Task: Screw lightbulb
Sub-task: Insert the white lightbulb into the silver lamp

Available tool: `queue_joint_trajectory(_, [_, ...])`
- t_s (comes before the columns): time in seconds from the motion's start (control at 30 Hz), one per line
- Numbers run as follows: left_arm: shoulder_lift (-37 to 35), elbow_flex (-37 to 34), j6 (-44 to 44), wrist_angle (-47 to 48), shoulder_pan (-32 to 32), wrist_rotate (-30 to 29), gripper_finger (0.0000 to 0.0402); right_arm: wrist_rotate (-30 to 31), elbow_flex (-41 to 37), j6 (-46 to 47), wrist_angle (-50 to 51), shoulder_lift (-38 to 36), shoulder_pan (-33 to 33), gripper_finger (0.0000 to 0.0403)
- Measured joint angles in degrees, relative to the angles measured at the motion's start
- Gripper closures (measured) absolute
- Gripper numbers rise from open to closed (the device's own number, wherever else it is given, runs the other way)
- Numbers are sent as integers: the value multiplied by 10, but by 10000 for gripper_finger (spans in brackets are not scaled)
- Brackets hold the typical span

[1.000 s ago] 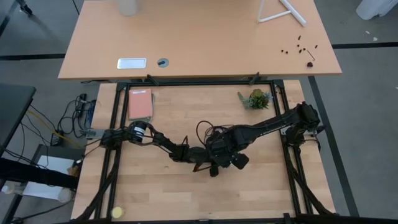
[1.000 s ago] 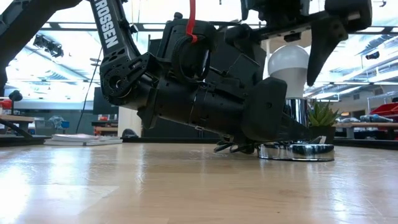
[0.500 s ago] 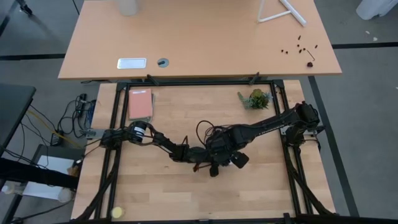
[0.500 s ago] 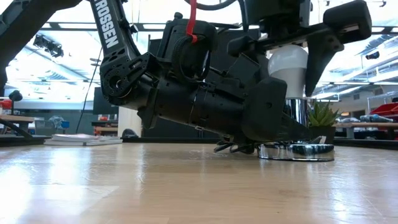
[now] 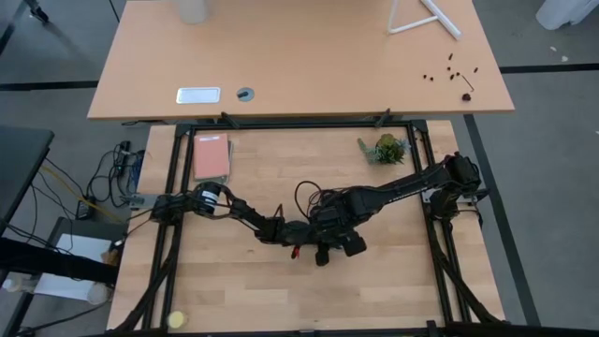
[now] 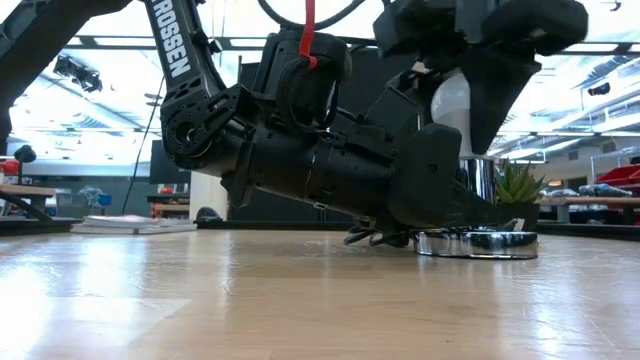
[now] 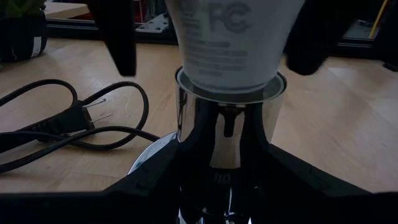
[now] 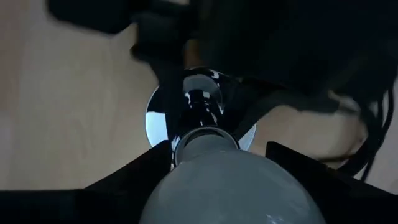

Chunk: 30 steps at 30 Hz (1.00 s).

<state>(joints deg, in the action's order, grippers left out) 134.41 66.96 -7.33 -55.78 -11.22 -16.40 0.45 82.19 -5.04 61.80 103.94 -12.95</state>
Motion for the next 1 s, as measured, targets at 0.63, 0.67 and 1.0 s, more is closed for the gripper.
queue_joint_trajectory(0.63, [0,0,-3,-1,0,0,206,17,0,435,-34,0,14,109])
queue_joint_trajectory(0.67, [0,0,-3,0,0,0,206,12,0,423,-32,0,17,94])
queue_joint_trajectory(1.0, [0,0,-5,0,0,-1,206,-30,23,170,-13,-2,22,28])
